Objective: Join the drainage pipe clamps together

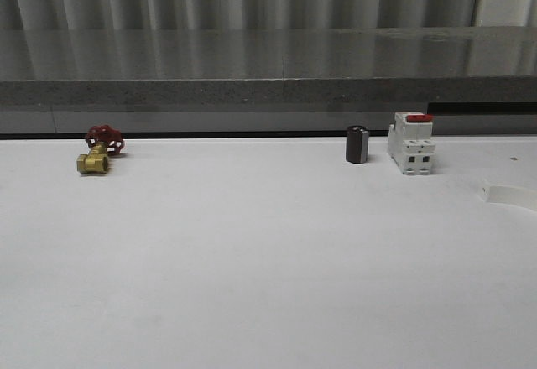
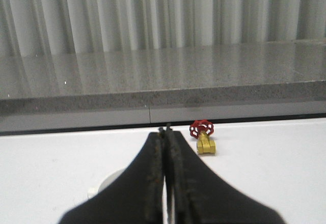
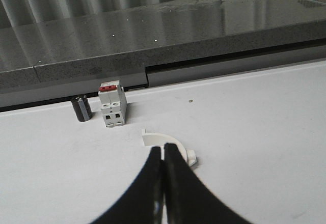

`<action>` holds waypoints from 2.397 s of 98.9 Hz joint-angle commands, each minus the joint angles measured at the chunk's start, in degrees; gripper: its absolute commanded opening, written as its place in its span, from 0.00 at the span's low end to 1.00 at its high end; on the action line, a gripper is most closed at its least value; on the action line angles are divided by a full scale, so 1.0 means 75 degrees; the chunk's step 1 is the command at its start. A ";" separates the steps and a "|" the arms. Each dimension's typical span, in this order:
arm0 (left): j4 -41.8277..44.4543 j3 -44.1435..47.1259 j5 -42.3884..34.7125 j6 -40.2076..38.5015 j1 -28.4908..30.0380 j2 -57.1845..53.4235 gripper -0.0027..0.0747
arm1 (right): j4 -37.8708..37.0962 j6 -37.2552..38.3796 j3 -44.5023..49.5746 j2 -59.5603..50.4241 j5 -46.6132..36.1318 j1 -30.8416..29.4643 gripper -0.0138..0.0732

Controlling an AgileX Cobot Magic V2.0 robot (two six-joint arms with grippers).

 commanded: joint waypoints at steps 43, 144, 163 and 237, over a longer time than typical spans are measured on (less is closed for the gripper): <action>-0.0699 -0.5174 0.4490 -0.0066 0.0004 0.4602 0.01 | -0.0047 -0.0016 -0.0113 -0.0147 -0.0646 -0.0031 0.02; -0.1030 -0.6381 0.5225 -0.0051 0.0556 0.6957 0.77 | -0.0047 -0.0016 -0.0113 -0.0147 -0.0646 -0.0031 0.02; -0.0947 -0.7652 0.5944 0.0680 0.1472 0.8331 0.77 | -0.0047 -0.0016 -0.0113 -0.0147 -0.0646 -0.0031 0.02; -0.1444 -1.0628 0.6215 0.2579 0.2328 1.3881 0.77 | -0.0047 -0.0016 -0.0113 -0.0147 -0.0646 -0.0031 0.02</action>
